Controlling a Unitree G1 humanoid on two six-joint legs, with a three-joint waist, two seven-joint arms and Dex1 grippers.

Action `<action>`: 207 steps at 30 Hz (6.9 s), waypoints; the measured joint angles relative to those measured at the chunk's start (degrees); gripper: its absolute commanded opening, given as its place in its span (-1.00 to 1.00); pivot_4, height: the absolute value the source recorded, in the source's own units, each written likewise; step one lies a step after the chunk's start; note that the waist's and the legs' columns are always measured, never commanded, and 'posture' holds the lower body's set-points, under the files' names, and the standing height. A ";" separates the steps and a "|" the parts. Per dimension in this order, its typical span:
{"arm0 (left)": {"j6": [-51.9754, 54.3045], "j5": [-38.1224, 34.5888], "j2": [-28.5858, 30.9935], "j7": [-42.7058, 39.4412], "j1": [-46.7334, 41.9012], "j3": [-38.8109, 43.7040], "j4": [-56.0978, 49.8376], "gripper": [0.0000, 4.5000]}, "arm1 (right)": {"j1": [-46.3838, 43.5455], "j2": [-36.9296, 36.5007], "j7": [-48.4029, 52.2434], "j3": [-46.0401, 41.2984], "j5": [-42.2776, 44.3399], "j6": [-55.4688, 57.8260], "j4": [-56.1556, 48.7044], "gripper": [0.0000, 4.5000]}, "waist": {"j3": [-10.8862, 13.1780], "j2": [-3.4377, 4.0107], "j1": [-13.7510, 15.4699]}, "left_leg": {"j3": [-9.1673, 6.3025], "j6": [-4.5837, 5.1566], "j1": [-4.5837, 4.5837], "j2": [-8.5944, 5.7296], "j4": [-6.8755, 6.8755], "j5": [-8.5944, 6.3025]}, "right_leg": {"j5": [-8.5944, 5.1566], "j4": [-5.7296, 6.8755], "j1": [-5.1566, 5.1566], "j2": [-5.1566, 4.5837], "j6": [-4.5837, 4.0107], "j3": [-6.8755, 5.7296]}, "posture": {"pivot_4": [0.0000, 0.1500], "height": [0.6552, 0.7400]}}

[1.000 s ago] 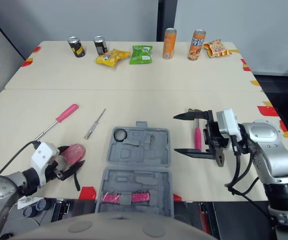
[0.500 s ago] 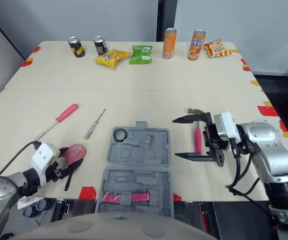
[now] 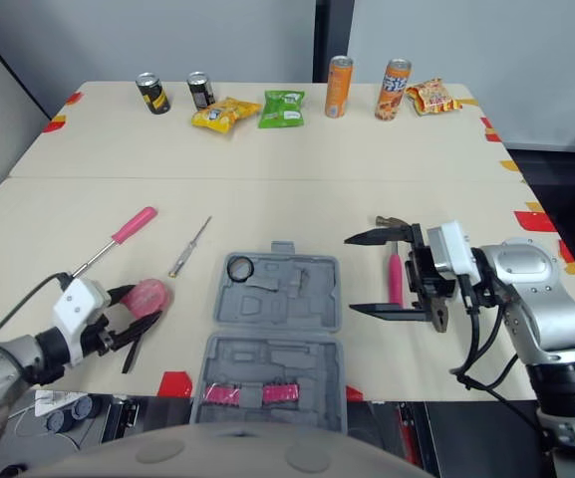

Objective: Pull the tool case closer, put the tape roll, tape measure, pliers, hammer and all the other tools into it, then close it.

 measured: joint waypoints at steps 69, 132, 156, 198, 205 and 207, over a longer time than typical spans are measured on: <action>0.41 -2.78 -10.65 -21.48 -51.80 -26.43 11.39 0.98 | -15.54 8.30 -76.82 -3.36 54.11 69.69 0.42 -0.72 | -0.03 0.05 10.51 | 0.37 -0.38 -0.42 0.10 0.20 -0.10 | 0.00 0.81 -0.71 1.44 0.12 2.13 | 1.00 1.00; 11.84 -21.97 10.15 -33.05 -31.37 -13.24 -12.67 1.00 | 34.05 -7.79 -31.00 -21.13 25.95 57.00 -6.34 0.98 | -0.18 0.08 8.09 | 0.34 -0.53 -0.83 0.52 0.40 -0.21 | -0.03 0.62 -1.04 1.49 0.11 1.91 | 1.00 1.00; 9.34 -21.99 10.50 -34.77 -29.88 -12.53 -12.47 1.00 | 8.16 -4.58 2.63 2.78 -19.83 -28.92 25.35 0.98 | -0.30 -0.04 4.07 | 0.19 -0.39 -1.06 0.47 1.23 -0.20 | -0.02 1.34 -1.15 1.47 0.11 1.88 | 1.00 1.00; -0.18 -20.32 12.76 -40.51 -27.32 -11.65 -7.30 1.00 | -4.91 -0.62 3.97 12.10 -20.66 -45.91 50.22 0.98 | -0.31 -0.07 3.40 | 0.17 -0.20 -1.05 0.42 1.25 -0.04 | 0.09 1.03 -0.94 1.34 0.20 1.75 | 1.00 1.00; -0.18 -20.31 12.76 -40.50 -27.35 -11.65 -7.30 1.00 | -6.14 -0.75 4.40 13.91 -20.13 -46.67 51.43 0.48 | -0.29 -0.13 3.30 | 0.17 -0.20 -1.04 0.42 1.24 -0.04 | 0.09 0.95 -0.92 1.34 0.21 1.75 | 1.00 1.00; -0.18 -20.30 12.76 -40.50 -27.34 -11.65 -7.30 1.00 | -6.14 -0.76 4.42 14.18 -19.84 -46.68 51.38 0.36 | -0.29 -0.14 3.31 | 0.17 -0.21 -1.04 0.42 1.24 -0.04 | 0.09 0.93 -0.92 1.34 0.21 1.74 | 1.00 1.00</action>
